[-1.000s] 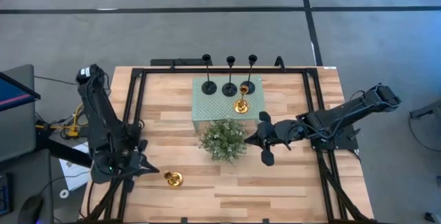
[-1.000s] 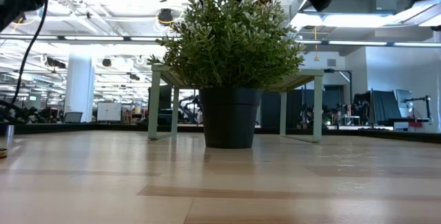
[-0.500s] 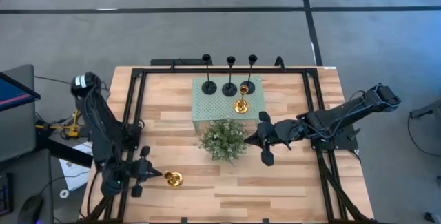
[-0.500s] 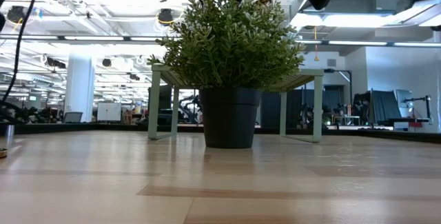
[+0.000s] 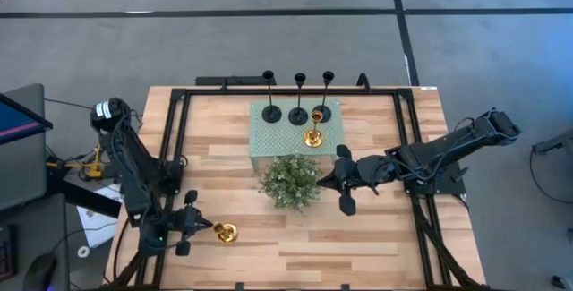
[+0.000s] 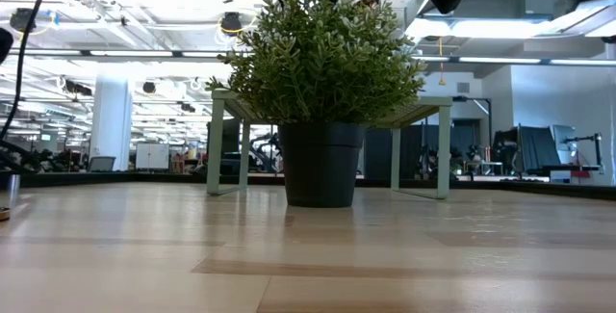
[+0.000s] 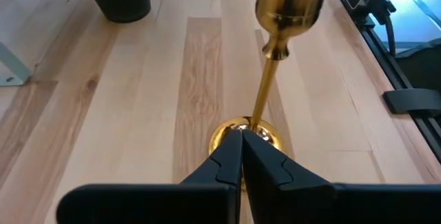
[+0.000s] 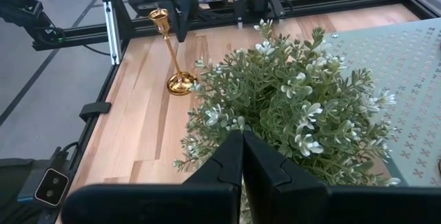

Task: Pick & Place candle stick holders
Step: Put the gold candle holder on the shelf

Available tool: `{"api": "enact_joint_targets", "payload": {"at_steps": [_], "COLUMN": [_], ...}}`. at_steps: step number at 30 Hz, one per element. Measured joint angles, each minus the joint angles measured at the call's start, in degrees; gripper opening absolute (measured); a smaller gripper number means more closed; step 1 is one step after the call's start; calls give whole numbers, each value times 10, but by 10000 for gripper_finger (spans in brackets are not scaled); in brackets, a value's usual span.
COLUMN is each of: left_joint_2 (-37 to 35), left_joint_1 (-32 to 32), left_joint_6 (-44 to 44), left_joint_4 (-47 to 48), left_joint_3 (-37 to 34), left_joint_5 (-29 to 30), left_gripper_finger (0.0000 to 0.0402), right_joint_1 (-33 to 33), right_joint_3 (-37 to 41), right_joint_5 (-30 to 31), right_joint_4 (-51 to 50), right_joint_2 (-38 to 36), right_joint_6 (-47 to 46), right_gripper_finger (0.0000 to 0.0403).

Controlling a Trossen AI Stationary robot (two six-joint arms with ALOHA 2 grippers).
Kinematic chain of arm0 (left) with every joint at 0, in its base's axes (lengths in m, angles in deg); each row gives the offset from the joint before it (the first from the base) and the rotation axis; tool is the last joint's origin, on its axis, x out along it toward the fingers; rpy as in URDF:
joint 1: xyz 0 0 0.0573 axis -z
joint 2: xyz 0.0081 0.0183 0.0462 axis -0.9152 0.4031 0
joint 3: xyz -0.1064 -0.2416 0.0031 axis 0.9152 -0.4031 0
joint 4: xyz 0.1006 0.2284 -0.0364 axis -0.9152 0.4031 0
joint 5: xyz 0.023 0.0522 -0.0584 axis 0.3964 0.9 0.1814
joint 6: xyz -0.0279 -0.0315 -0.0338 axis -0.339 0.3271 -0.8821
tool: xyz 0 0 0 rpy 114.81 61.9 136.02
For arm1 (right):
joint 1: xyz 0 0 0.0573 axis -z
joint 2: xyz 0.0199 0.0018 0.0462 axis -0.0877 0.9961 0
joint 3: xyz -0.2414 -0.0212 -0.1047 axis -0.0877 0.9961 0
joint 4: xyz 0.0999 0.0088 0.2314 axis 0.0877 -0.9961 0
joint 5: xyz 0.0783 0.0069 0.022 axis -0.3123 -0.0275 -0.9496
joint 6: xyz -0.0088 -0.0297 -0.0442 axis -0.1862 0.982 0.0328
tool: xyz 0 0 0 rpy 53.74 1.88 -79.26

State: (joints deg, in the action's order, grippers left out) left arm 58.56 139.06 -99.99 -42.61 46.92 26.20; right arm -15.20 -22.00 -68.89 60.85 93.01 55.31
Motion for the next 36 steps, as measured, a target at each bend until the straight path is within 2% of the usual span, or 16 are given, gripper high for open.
{"api": "enact_joint_targets", "payload": {"at_steps": [6,13,22,36], "left_joint_2": [0,0,0,54], "left_joint_1": [-21,-44,-50,-51], "left_joint_6": [0,-2,-3,2], "left_joint_4": [-4,-13,-64,-112], "left_joint_3": [0,0,0,0], "left_joint_5": [2,-1,-78,-26], "left_gripper_finger": [24,69,121,188], "right_joint_1": [0,0,0,0], "right_joint_3": [0,0,0,0], "right_joint_5": [0,0,0,0], "right_joint_4": [0,0,0,0], "right_joint_2": [0,0,0,0], "right_joint_6": [0,0,0,0], "right_gripper_finger": [0,0,0,0]}}
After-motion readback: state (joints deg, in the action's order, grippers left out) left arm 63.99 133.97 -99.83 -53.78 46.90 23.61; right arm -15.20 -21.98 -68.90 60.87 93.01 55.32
